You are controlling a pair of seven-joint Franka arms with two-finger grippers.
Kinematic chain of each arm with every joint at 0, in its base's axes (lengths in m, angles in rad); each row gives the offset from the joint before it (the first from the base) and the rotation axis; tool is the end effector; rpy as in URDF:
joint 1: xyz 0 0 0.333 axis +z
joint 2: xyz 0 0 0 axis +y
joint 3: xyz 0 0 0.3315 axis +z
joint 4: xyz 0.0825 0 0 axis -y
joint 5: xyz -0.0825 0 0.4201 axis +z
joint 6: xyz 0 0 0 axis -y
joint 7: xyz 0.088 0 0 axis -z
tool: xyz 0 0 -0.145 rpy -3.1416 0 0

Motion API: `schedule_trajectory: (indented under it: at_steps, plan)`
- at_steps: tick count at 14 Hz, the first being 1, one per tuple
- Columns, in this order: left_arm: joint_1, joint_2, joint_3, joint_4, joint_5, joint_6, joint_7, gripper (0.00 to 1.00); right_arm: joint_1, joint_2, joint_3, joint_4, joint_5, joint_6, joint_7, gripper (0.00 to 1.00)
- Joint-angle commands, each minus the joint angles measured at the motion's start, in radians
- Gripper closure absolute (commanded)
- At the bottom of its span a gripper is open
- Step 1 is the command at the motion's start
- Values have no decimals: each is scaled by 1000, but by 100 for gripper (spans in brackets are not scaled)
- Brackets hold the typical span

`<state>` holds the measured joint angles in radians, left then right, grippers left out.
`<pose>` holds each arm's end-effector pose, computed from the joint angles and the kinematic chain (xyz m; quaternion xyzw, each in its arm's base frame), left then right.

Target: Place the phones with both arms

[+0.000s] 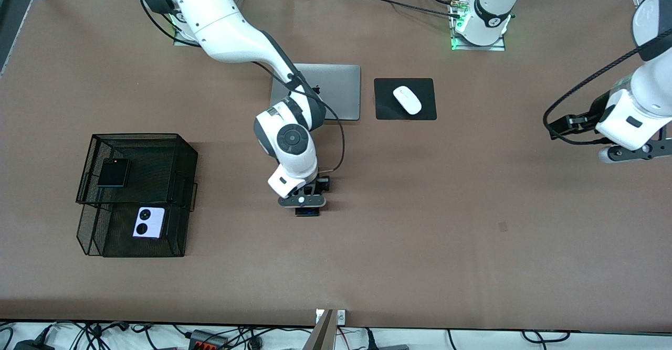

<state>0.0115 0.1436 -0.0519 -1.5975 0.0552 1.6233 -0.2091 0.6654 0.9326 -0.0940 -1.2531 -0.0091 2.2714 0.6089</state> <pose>0.6273 -0.0160 0.5053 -0.9947 -0.0811 0.0553 0.0308 0.6695 0.4501 0.1546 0.9982 0.0046 0.0595 0.0088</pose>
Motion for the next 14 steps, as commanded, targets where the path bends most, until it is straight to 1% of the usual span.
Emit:
schedule_trajectory:
  at_steps: [1,2,3,5,6,7,8,10,14]
  plan:
    - [-120,-19,162,-24,-66,-13,7,0,-55,-99,11,11,-8,-140,0,64]
    - [-136,-19,176,-24,-67,-28,8,0,-65,-119,11,11,-9,-162,-17,64]
    - [-131,-18,173,-24,-66,-33,8,0,-87,-159,11,4,-15,-179,-44,65]
    - [-117,-16,164,-24,-63,-36,19,0,-139,-211,11,1,-15,-260,-95,65]
    - [-76,-12,140,-22,-63,-30,57,0,-160,-237,11,-3,-15,-301,-130,65]
    - [2,-10,77,-25,-64,-23,98,0,-182,-264,11,-12,-17,-364,-164,66]
    - [28,-9,51,-25,-66,-28,100,0,-200,-293,10,-32,-18,-406,-202,67]
    - [24,-6,46,-21,-64,-28,94,0,-243,-342,10,-81,-22,-437,-227,67]
    - [30,19,43,-1,-66,-28,93,0,-367,-408,11,-172,-17,-487,-424,67]
